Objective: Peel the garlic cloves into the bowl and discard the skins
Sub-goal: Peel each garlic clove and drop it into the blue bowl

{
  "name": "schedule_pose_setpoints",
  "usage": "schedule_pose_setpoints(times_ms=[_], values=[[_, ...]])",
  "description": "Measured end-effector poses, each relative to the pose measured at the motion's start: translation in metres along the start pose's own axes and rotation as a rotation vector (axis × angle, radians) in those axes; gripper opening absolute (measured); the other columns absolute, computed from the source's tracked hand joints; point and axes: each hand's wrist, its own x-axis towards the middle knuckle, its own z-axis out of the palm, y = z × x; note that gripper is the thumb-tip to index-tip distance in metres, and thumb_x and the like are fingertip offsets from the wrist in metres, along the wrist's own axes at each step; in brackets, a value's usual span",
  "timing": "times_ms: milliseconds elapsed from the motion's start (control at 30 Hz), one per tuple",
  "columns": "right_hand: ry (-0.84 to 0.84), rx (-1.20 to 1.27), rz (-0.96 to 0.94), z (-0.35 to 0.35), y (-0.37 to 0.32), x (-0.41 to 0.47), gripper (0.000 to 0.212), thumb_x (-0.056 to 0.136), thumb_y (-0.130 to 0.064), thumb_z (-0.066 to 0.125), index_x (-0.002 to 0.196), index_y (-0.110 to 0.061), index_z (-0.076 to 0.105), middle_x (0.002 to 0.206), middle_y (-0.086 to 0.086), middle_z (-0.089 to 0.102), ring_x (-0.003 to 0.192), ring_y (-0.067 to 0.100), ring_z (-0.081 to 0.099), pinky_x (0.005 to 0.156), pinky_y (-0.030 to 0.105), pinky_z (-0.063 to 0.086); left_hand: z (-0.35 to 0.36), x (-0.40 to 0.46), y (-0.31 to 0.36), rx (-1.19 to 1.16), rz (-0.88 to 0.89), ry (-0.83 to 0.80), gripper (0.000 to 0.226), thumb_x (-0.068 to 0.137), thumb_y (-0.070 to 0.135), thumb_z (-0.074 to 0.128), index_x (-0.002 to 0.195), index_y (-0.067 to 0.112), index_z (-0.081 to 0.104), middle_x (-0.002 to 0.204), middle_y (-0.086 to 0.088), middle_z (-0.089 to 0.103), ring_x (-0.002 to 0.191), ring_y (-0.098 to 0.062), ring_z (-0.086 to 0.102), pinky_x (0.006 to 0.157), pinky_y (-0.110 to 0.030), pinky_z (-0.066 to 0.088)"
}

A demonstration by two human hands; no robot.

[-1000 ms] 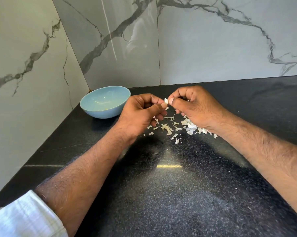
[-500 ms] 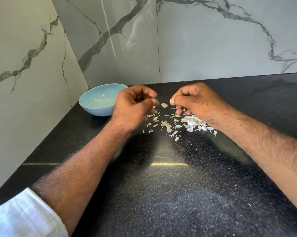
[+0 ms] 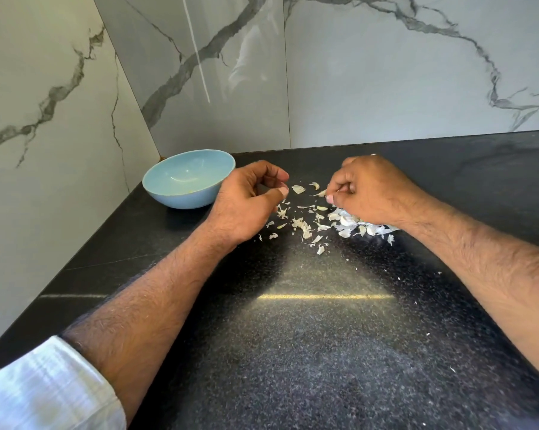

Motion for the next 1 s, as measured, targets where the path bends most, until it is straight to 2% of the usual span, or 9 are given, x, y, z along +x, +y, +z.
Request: schedule_pose_setpoints(times_ms=[167,267,433,533,600,633,733,867,1000], values=[[-0.064,-0.077,-0.064,0.006,-0.007,0.001,0.009,0.088,-0.034,0.083,0.092,-0.027,0.082,0.085,-0.014,0.063,0.078,0.001,0.059,0.081,0.03,0.05,0.004,0.001,-0.002,0.081,0.015,-0.026,0.007,0.097,0.024,0.078,0.104,0.026,0.076,0.09,0.007,0.076,0.073,-0.017,0.071,0.057,-0.019,0.051],[-0.077,-0.159,-0.108,0.006,-0.013,0.002,0.004,0.092,-0.03,0.079,0.093,-0.027,0.08,0.085,-0.018,0.058,0.083,0.004,0.055,0.092,0.039,0.052,0.005,0.002,-0.003,0.128,0.036,-0.042,0.005,0.096,0.03,0.079,0.1,0.029,0.077,0.087,0.007,0.077,0.081,-0.027,0.074,0.063,-0.03,0.056],[-0.159,-0.342,-0.114,0.011,-0.014,0.005,0.011,0.102,-0.028,0.06,0.104,-0.025,0.071,0.1,-0.012,0.055,0.1,0.013,0.052,0.101,0.045,0.046,0.003,0.002,-0.002,0.122,0.027,-0.043,0.002,0.097,0.03,0.078,0.098,0.028,0.077,0.082,0.007,0.077,0.08,-0.029,0.075,0.062,-0.029,0.056],[-0.167,-0.127,-0.041,0.009,-0.012,0.003,0.012,0.105,-0.025,0.061,0.103,-0.022,0.072,0.1,-0.013,0.061,0.088,0.004,0.056,0.086,0.036,0.053,0.003,0.003,-0.003,0.121,0.032,-0.042,0.002,0.097,0.027,0.078,0.098,0.026,0.078,0.082,0.007,0.076,0.08,-0.028,0.075,0.063,-0.028,0.056],[-0.152,0.148,0.048,0.003,-0.016,0.002,0.012,0.105,-0.025,0.062,0.105,-0.021,0.074,0.096,-0.013,0.067,0.077,-0.002,0.061,0.07,0.021,0.05,0.003,0.003,-0.005,0.111,0.058,-0.041,0.006,0.095,0.025,0.081,0.1,0.025,0.078,0.085,0.006,0.077,0.08,-0.028,0.074,0.065,-0.029,0.058],[-0.14,0.32,0.089,0.0,-0.019,0.002,0.012,0.105,-0.024,0.064,0.104,-0.022,0.075,0.092,-0.011,0.071,0.074,-0.003,0.062,0.068,0.016,0.048,0.003,0.003,-0.005,0.097,0.077,-0.037,0.01,0.094,0.024,0.082,0.103,0.024,0.077,0.088,0.005,0.077,0.079,-0.029,0.073,0.064,-0.029,0.058],[-0.123,0.633,0.156,-0.004,-0.028,0.001,0.012,0.101,-0.025,0.067,0.104,-0.02,0.078,0.085,-0.006,0.076,0.078,0.001,0.064,0.072,0.018,0.046,0.004,0.003,-0.005,0.024,0.154,-0.008,0.021,0.09,0.021,0.087,0.109,0.023,0.077,0.093,0.002,0.077,0.075,-0.03,0.07,0.058,-0.024,0.055],[-0.165,0.766,0.173,0.002,-0.03,0.001,0.014,0.1,-0.028,0.07,0.101,-0.02,0.081,0.085,-0.005,0.076,0.082,0.006,0.063,0.069,0.025,0.041,0.004,0.002,-0.001,0.042,0.254,0.04,0.017,0.088,0.023,0.089,0.103,0.02,0.082,0.089,0.006,0.08,0.072,-0.009,0.071,0.066,-0.023,0.056],[-0.158,0.818,0.184,0.001,-0.032,0.001,0.014,0.098,-0.027,0.073,0.099,-0.017,0.082,0.088,0.0,0.076,0.084,0.011,0.062,0.066,0.027,0.042,0.004,-0.002,0.004,0.085,0.33,0.085,0.012,0.089,0.02,0.088,0.1,0.016,0.084,0.088,0.009,0.08,0.077,-0.009,0.075,0.072,-0.024,0.061]])
